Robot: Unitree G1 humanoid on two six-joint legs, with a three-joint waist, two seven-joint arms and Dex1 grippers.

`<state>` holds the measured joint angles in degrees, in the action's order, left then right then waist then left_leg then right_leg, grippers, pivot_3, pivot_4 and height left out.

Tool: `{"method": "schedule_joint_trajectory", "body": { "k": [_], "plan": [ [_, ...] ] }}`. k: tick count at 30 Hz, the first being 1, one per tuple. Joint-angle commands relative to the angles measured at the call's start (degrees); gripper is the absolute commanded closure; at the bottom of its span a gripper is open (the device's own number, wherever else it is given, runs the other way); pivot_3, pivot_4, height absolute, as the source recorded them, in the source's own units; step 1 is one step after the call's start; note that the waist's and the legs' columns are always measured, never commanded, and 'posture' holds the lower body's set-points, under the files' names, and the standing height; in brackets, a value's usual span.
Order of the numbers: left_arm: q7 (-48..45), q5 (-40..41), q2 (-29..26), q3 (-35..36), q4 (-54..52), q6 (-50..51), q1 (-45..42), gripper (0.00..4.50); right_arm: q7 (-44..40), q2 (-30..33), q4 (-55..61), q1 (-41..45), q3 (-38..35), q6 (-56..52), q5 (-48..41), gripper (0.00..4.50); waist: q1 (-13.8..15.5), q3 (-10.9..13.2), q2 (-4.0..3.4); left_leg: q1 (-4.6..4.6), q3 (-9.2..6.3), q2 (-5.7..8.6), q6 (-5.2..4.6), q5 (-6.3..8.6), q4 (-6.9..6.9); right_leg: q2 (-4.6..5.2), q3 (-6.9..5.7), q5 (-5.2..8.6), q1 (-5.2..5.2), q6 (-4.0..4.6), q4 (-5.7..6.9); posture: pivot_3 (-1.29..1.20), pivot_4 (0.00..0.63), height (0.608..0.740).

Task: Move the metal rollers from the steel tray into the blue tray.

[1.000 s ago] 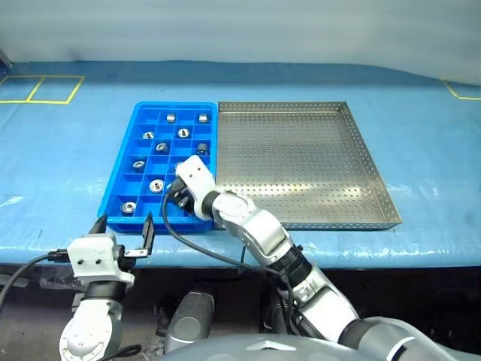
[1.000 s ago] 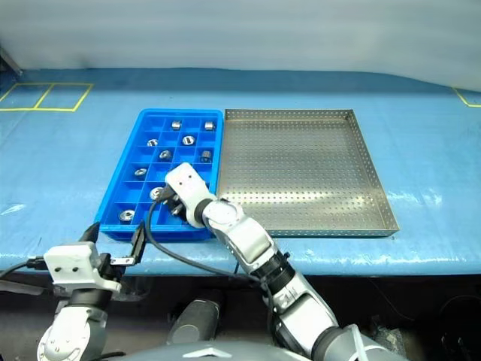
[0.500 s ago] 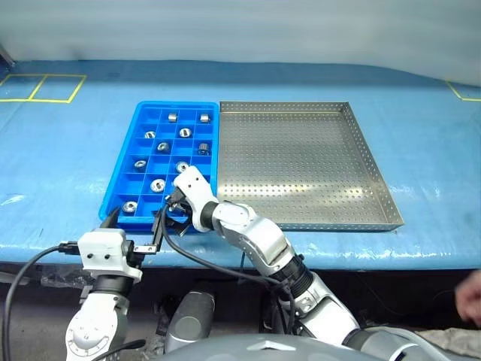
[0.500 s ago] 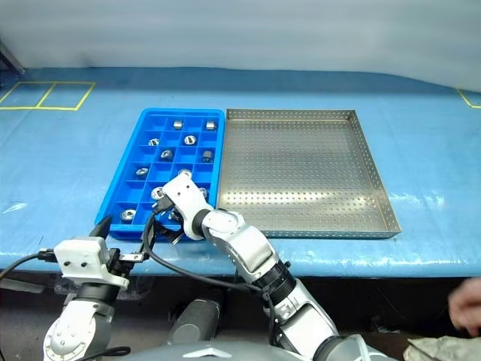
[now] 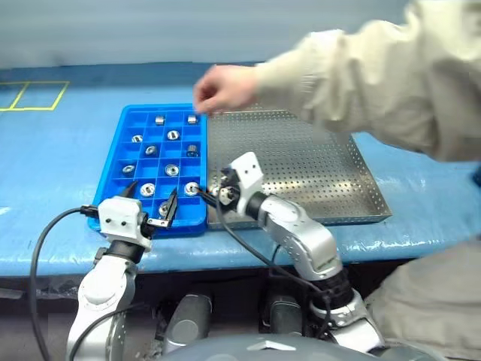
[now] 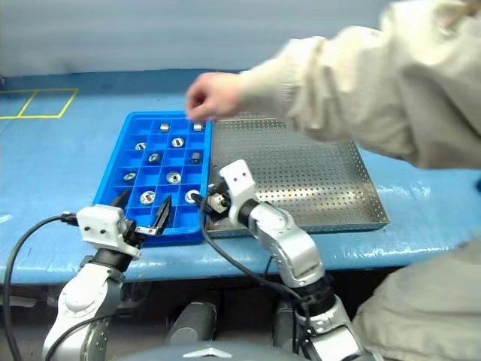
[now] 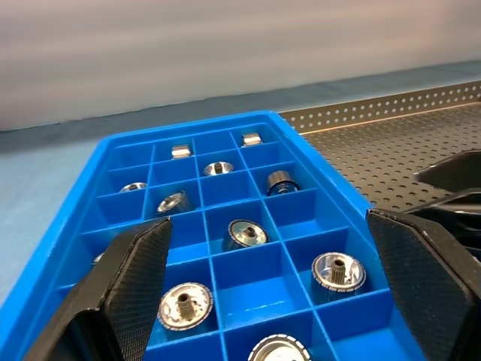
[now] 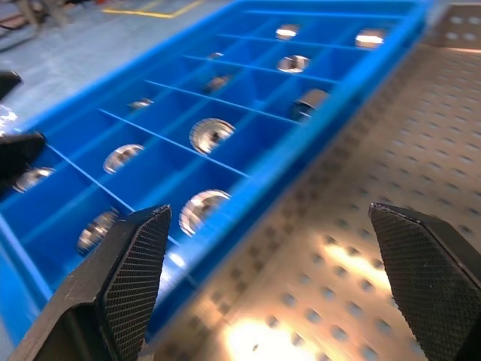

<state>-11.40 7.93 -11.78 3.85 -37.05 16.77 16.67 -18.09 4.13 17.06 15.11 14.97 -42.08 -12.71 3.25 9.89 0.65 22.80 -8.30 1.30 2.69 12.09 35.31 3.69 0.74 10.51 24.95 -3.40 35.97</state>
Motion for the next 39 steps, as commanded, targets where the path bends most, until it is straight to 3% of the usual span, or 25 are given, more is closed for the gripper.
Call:
{"method": "schedule_joint_trajectory", "body": {
  "k": [1,11,39],
  "plan": [
    [-1.49,0.84,-0.89,-0.56,0.31,0.07,-1.68,0.00,0.98,1.69,4.63,-1.91,-2.90,-0.76,-0.38,0.04,-1.17,0.00,0.01,-0.05,0.00,0.00,0.00,0.00,0.01,0.00,0.00,0.00,-0.06,-0.01,-0.01,0.11,0.150,0.740],
    [-3.89,1.63,-2.01,-1.29,2.01,0.87,-3.81,0.00,2.55,3.54,7.22,-5.12,-4.77,-1.64,-0.25,0.04,-3.90,0.01,0.00,-0.24,-0.01,-0.05,-0.04,0.02,0.22,-0.02,-0.01,-0.04,-0.30,-0.08,0.02,0.07,0.150,0.740],
    [-3.38,1.29,-1.85,-2.36,1.07,0.67,-1.67,0.00,2.82,3.95,5.98,-5.49,-2.82,-2.11,-0.41,0.04,-3.76,0.01,0.01,-0.24,-0.02,-0.05,-0.05,0.03,0.28,-0.02,0.00,-0.07,-0.33,-0.12,0.03,0.11,0.150,0.740]
  ]
}}
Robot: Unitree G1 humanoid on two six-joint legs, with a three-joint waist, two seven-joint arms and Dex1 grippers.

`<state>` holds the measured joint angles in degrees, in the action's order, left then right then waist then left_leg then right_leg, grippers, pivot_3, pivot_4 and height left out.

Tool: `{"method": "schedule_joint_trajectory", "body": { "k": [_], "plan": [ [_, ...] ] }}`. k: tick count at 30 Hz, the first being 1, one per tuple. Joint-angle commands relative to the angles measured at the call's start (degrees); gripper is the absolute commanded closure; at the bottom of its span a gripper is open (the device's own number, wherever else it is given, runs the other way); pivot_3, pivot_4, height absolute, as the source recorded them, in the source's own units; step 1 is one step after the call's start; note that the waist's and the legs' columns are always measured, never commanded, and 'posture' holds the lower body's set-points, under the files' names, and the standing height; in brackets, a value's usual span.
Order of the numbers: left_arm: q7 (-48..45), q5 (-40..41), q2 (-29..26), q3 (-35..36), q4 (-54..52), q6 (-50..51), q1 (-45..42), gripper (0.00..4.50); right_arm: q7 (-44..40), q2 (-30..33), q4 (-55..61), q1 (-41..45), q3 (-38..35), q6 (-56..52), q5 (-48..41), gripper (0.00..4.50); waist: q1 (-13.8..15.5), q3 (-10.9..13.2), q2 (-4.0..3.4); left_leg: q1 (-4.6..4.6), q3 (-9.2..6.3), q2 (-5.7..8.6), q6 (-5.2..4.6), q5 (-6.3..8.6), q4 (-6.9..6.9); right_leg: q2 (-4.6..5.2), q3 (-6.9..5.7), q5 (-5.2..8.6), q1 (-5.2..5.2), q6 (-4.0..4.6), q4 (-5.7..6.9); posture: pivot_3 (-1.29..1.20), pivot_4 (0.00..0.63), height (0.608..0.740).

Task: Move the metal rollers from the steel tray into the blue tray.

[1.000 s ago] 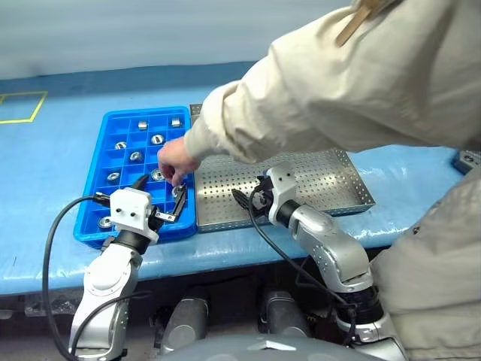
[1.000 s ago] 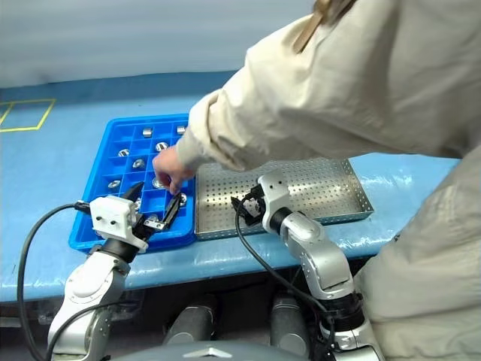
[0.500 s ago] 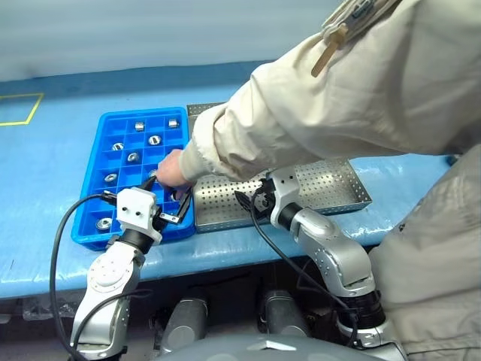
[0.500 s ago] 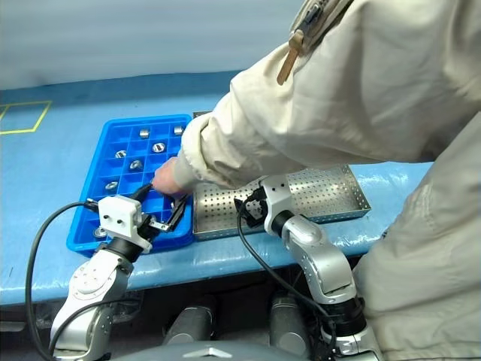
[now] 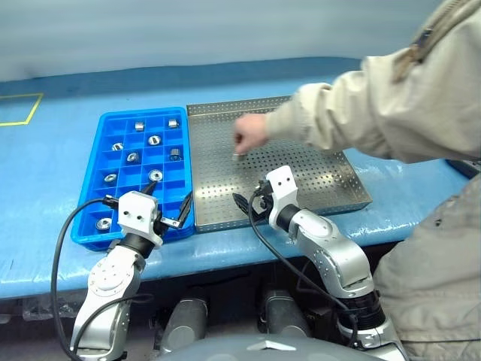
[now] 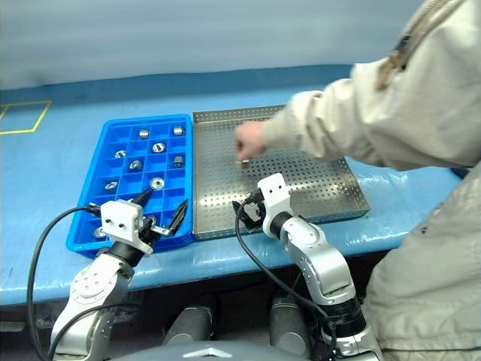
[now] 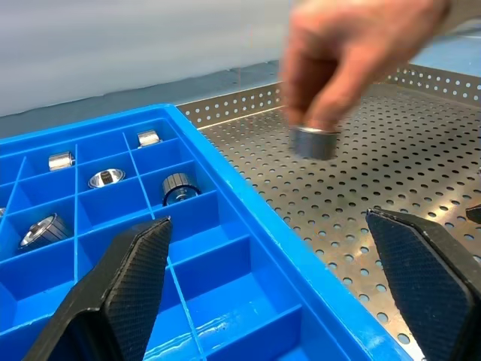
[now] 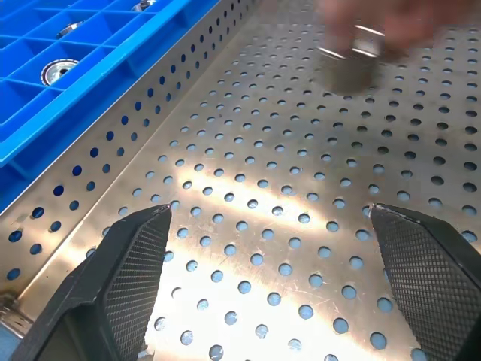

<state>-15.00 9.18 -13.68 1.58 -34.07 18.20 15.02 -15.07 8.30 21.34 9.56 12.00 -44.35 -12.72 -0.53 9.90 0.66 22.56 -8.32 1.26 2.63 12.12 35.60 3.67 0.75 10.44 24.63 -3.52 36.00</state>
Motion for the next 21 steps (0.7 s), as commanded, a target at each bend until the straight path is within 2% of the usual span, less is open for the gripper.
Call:
{"method": "schedule_joint_trajectory", "body": {
  "k": [1,11,14,21],
  "plan": [
    [0.26,-0.01,0.05,-0.11,-1.93,-0.79,0.02,0.00,-0.21,-0.20,1.64,0.05,0.20,0.19,-0.34,0.04,0.02,0.00,0.00,0.00,0.00,0.00,0.00,0.00,0.00,0.00,0.00,0.00,0.00,0.00,0.00,0.11,0.150,0.740],
    [0.22,0.09,0.09,-0.01,-1.79,-0.96,0.12,0.00,1.65,-0.59,1.17,0.85,0.45,1.05,1.39,0.04,0.03,0.00,0.00,0.00,0.00,0.00,0.00,0.00,0.00,0.00,0.00,0.00,0.00,0.00,0.00,0.11,0.150,0.740],
    [0.21,0.14,0.16,-0.04,-1.73,-1.03,0.12,0.00,5.09,-1.67,-0.18,1.97,0.62,2.74,4.52,0.04,0.02,0.00,0.00,-0.01,0.00,0.00,0.00,0.00,0.01,0.00,0.00,0.00,0.00,0.00,0.00,0.11,0.150,0.740],
    [0.05,0.60,0.61,-0.38,-1.02,-1.07,-0.66,0.00,18.82,-11.25,-13.49,10.74,-2.12,9.34,11.92,0.04,-0.09,0.00,0.00,-0.02,0.01,0.00,0.00,0.00,0.01,-0.01,0.00,-0.02,0.01,-0.01,0.02,0.10,0.150,0.740]
  ]
}}
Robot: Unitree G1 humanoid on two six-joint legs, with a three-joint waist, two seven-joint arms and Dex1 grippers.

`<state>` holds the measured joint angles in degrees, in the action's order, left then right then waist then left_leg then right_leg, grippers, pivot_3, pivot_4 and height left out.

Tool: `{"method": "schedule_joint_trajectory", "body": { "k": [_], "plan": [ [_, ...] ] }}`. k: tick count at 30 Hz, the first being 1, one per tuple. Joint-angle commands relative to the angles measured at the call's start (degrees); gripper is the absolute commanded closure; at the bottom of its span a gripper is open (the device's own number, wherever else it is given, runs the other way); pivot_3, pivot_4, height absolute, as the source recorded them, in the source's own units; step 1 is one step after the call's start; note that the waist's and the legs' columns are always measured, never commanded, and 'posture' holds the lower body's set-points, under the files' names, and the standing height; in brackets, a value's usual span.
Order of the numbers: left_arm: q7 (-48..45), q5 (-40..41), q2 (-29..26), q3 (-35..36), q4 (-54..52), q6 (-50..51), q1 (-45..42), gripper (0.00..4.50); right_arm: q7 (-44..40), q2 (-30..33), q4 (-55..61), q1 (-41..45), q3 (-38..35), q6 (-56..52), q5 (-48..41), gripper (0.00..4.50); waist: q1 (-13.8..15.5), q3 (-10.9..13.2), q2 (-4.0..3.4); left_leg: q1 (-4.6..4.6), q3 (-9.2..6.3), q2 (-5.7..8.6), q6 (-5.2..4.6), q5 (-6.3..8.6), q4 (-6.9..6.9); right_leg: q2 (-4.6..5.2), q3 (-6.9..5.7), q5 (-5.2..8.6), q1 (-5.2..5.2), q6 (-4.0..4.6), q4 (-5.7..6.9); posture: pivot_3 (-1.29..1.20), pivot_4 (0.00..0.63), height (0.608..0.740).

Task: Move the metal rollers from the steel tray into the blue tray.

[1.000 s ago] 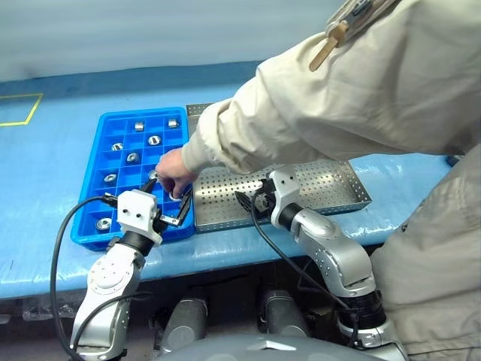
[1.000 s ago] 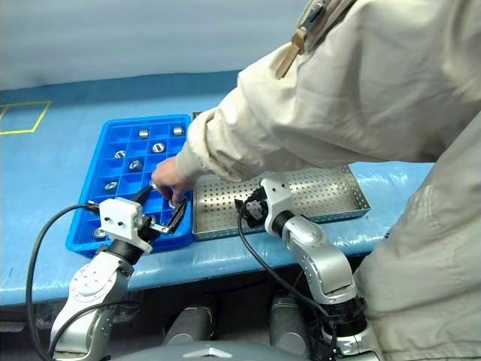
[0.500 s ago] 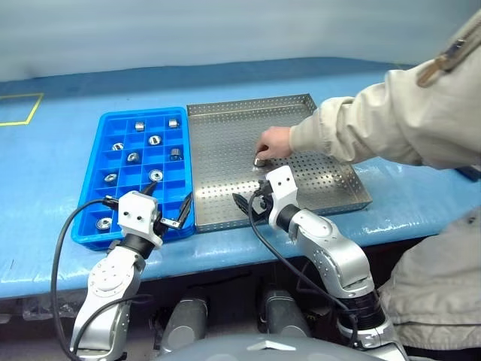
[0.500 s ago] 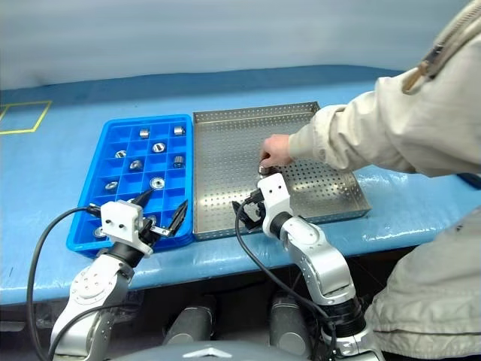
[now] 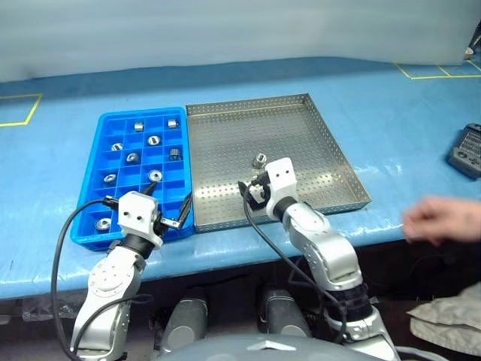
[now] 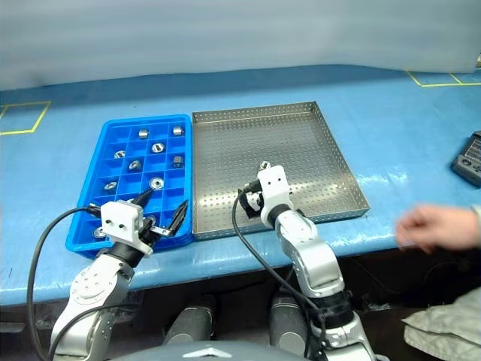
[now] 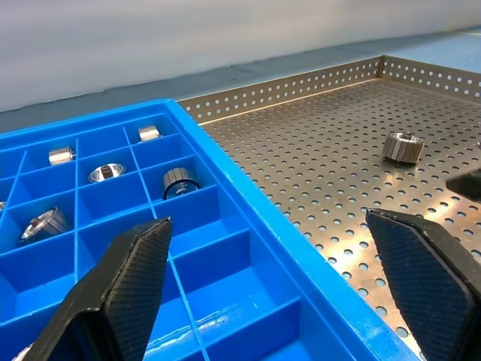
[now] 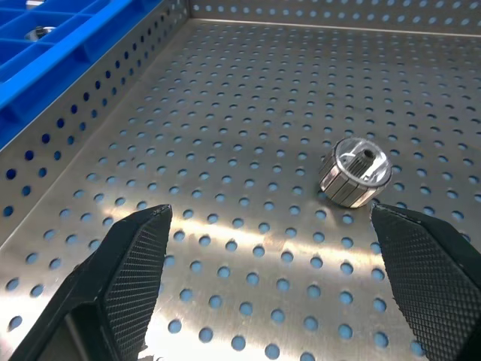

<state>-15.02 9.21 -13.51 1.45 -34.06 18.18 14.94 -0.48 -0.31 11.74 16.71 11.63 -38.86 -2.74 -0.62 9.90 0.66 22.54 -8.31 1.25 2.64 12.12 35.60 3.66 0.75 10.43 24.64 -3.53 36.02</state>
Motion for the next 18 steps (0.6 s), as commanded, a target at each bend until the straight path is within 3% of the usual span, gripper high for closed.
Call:
{"method": "schedule_joint_trajectory", "body": {
  "k": [1,13,18],
  "plan": [
    [0.05,0.56,0.51,-0.33,-0.96,-1.05,-0.67,0.00,5.08,-3.61,-6.47,5.21,-2.48,5.02,2.18,0.04,0.01,0.00,0.00,0.01,0.00,0.00,0.00,0.00,0.00,0.00,0.00,-0.01,0.00,-0.01,-0.01,0.10,0.150,0.740],
    [0.34,-0.06,0.99,-1.48,-1.03,-1.04,-0.79,0.00,12.95,-7.18,-32.71,20.40,-12.53,15.91,1.78,0.04,0.00,0.00,-0.02,0.00,-0.01,0.03,-0.02,-0.01,-0.03,-0.02,0.02,-0.05,-0.02,-0.01,-0.02,0.13,0.150,0.740],
    [0.54,-0.29,1.08,-2.09,-1.43,-1.07,-0.49,0.00,10.69,-6.97,-40.77,22.72,-13.44,17.62,1.22,0.04,-0.05,0.00,-0.04,-0.02,-0.01,0.02,-0.03,-0.02,-0.03,-0.04,0.04,-0.08,-0.02,0.02,-0.01,0.15,0.150,0.740]
  ]
}}
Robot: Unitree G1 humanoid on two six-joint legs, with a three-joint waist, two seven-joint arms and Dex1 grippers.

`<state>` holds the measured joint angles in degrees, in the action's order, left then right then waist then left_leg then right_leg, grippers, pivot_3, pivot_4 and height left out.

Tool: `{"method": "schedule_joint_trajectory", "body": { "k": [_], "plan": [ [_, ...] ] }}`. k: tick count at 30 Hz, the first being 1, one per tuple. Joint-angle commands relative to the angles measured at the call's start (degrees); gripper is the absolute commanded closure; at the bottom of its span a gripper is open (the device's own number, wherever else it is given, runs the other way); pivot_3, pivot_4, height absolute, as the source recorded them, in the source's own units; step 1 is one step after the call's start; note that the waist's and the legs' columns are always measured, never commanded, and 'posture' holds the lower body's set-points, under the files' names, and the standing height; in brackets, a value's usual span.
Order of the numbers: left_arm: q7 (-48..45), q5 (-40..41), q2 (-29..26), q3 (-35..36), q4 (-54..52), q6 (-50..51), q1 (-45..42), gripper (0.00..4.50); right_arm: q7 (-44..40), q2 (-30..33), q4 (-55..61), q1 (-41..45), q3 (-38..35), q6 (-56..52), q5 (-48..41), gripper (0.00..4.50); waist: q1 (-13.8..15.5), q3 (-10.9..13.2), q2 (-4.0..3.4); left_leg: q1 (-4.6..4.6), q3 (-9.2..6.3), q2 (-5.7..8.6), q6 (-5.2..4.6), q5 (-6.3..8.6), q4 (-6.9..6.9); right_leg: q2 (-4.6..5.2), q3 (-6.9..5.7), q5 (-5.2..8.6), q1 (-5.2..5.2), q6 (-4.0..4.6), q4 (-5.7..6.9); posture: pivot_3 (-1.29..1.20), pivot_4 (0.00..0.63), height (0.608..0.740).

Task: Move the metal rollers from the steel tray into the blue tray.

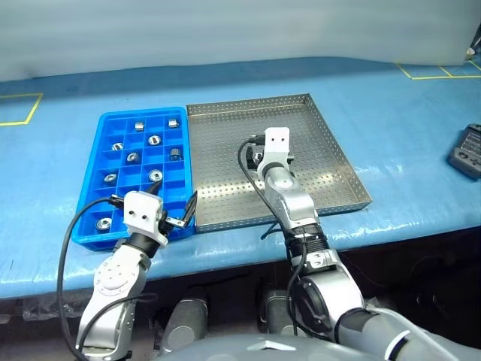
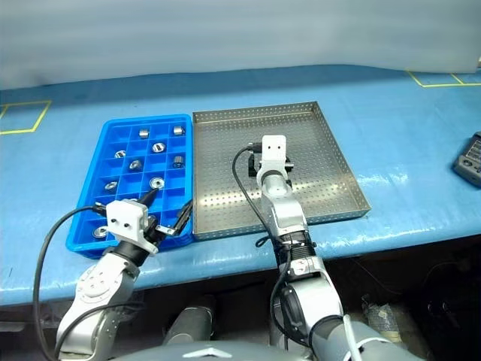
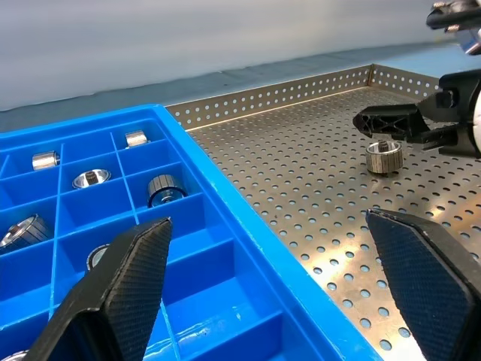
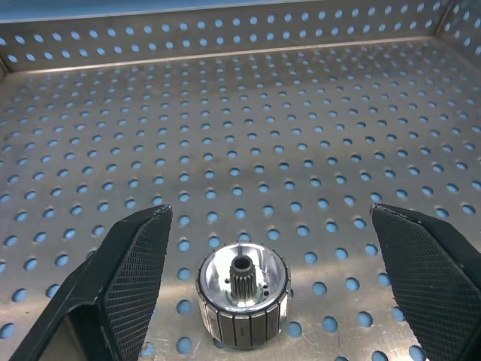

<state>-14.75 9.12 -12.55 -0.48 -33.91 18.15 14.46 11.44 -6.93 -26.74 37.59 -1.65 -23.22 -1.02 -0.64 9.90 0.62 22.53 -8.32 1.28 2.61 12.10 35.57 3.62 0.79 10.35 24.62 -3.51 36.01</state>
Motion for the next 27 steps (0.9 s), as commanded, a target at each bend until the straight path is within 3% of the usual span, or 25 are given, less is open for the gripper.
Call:
{"method": "schedule_joint_trajectory", "body": {
  "k": [1,3,5,12,13,20,27],
  "plan": [
    [0.34,-0.25,0.08,-0.19,-1.58,-1.05,0.00,0.00,-1.72,-0.37,-3.13,1.95,-0.11,2.28,-0.59,0.04,-0.03,0.00,-0.01,0.00,0.00,0.00,0.00,0.00,0.00,-0.01,0.00,0.00,0.00,0.00,0.00,0.15,0.150,0.740],
    [0.45,-0.30,0.04,-0.25,-1.74,-1.02,0.12,0.00,-2.29,-0.44,-4.43,1.80,0.08,2.29,-0.60,0.04,-0.01,0.01,-0.02,0.00,0.00,0.00,0.00,0.00,-0.01,-0.02,0.01,0.00,0.00,0.01,0.01,0.16,0.150,0.740],
    [0.58,-0.34,0.07,-0.30,-1.84,-0.97,0.18,0.00,-1.90,-0.27,-5.37,1.62,0.67,2.21,0.33,0.43,0.01,0.00,-0.02,0.00,0.00,0.00,-0.01,0.00,0.00,-0.02,0.01,0.00,0.00,0.00,0.01,0.16,0.150,0.740],
    [1.38,-0.46,0.15,-0.31,-2.40,-0.94,0.77,0.00,-3.83,-0.89,-3.64,0.13,1.89,2.33,0.47,2.60,0.04,0.00,-0.03,-0.07,0.00,0.00,-0.02,-0.01,0.00,-0.02,0.02,0.00,-0.03,0.00,0.03,0.18,0.150,0.740],
    [1.64,-0.56,0.24,-0.22,-2.47,-0.96,0.89,0.00,-5.38,-0.92,-2.28,-0.15,3.27,2.36,0.84,2.73,0.05,0.00,-0.03,-0.07,-0.01,0.00,-0.02,-0.01,0.00,-0.02,0.02,0.00,-0.04,0.00,0.03,0.18,0.150,0.740],
    [3.11,-0.24,0.53,1.48,-3.84,-1.50,2.70,0.00,-19.33,-2.27,13.59,-1.39,14.85,-1.55,-0.20,2.73,0.02,0.02,-0.07,-0.04,0.00,-0.01,-0.02,-0.01,-0.04,-0.03,0.05,0.00,0.01,0.00,0.02,0.21,0.150,0.740],
    [5.70,-1.24,1.47,4.49,-5.99,-3.49,6.60,0.00,-27.07,-3.44,22.60,-1.61,22.40,-6.50,-2.54,2.73,1.48,0.02,-0.07,-0.04,-0.09,-0.02,-0.01,-0.01,-0.06,-0.04,0.00,0.03,0.00,0.04,0.00,0.26,0.150,0.740]
  ]
}}
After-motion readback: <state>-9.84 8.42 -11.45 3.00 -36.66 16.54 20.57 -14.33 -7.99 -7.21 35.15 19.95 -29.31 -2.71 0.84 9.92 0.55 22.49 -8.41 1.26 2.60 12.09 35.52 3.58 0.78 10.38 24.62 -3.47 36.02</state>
